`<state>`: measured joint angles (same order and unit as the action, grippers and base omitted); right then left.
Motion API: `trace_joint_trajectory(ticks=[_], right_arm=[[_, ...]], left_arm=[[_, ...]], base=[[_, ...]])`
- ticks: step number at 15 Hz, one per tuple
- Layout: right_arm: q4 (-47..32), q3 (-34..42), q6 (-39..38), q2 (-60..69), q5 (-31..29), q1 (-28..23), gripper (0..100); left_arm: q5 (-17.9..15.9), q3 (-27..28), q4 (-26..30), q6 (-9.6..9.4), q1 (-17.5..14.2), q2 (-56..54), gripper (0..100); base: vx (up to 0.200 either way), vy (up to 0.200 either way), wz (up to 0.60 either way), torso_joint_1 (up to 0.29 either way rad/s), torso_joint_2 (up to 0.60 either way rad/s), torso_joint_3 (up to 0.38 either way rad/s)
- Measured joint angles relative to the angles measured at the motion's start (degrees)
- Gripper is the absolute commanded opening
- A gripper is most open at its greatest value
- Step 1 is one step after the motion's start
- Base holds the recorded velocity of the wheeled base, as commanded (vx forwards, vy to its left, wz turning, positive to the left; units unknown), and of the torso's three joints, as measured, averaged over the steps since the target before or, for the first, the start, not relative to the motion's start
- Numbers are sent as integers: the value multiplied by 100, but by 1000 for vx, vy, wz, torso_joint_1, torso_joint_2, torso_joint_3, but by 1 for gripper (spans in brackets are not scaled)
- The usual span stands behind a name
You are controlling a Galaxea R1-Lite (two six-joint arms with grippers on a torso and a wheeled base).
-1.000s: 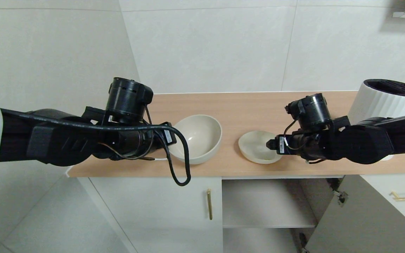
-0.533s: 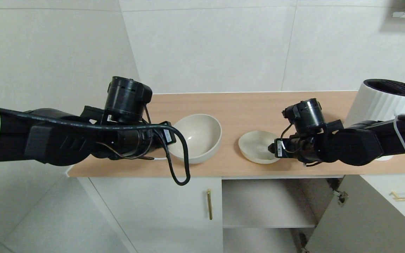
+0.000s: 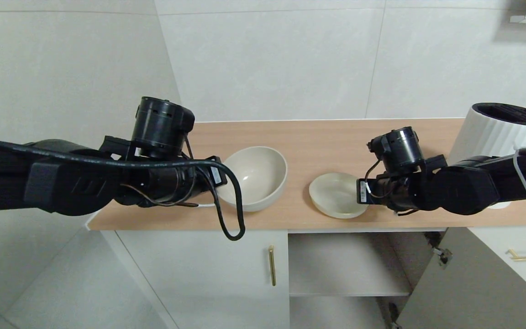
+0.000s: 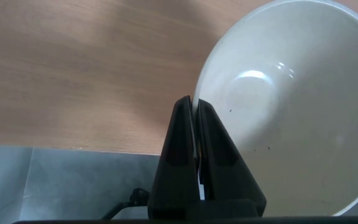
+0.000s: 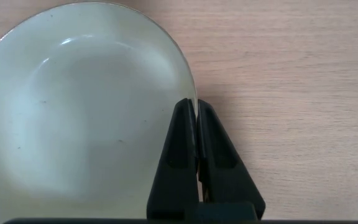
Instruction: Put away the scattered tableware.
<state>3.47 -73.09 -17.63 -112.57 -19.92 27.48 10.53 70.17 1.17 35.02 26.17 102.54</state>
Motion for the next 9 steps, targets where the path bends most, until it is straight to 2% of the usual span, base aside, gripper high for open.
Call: trace_joint_trajectory(ticks=[5,7,9], right_arm=[[-63,215,-51,513,154,0,0],[-217,510,-73,995,503,0,0],[-664,741,-166,1565,1134,6,0]], left_arm=[[-71,-441,-2,-57,0,-455,0],[-279,-833,-2,-213,0,-835,0],[-466,-1273,-2,-413,6,-1270,0]], base=[[0,0,0,0,0,0],[0,0,0,0,0,0],[0,0,0,0,0,0]])
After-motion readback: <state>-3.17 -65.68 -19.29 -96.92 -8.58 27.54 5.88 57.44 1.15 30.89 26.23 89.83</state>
